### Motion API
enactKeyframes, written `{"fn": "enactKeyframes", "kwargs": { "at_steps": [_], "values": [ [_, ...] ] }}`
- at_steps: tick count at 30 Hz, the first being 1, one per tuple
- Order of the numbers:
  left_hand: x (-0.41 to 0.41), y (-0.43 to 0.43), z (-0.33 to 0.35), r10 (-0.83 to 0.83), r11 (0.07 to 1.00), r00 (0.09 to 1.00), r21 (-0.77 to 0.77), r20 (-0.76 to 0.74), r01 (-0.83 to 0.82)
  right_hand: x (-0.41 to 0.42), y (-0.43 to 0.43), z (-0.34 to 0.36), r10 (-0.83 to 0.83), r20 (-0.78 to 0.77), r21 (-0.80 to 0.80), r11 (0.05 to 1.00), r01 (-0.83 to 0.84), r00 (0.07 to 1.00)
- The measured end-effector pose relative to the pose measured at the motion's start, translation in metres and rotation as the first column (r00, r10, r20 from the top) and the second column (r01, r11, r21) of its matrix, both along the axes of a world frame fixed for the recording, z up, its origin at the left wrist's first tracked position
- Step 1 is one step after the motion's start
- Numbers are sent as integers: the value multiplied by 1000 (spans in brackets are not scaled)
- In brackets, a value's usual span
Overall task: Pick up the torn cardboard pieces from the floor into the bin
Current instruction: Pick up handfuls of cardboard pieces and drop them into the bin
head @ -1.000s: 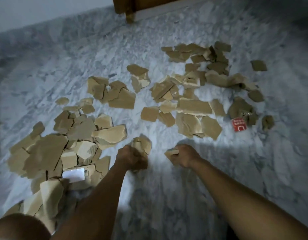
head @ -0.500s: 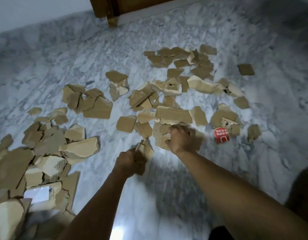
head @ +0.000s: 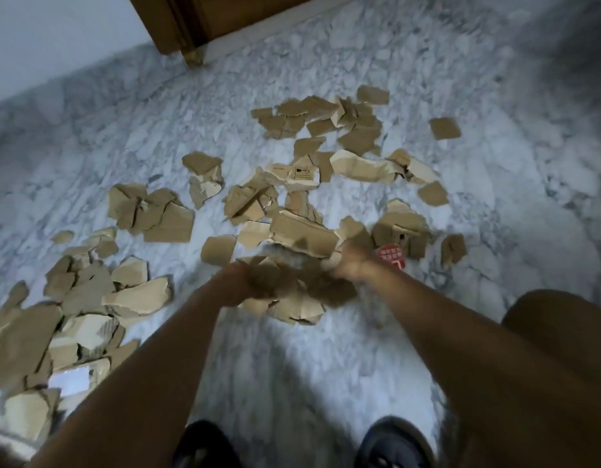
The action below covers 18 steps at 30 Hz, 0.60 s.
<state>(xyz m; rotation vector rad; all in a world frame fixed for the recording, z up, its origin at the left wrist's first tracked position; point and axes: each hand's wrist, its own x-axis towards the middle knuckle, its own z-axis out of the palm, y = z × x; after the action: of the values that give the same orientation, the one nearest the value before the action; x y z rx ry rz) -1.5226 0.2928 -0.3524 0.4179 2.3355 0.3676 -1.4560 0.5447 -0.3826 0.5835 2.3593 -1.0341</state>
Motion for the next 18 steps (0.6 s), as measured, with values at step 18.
{"fn": "enactKeyframes", "kwargs": {
  "at_steps": [18],
  "values": [
    [-7, 15, -10, -319, 947, 946, 18, -53, 320, 55, 11, -26, 80, -31, 187, 980, -72, 996]
  ]
}}
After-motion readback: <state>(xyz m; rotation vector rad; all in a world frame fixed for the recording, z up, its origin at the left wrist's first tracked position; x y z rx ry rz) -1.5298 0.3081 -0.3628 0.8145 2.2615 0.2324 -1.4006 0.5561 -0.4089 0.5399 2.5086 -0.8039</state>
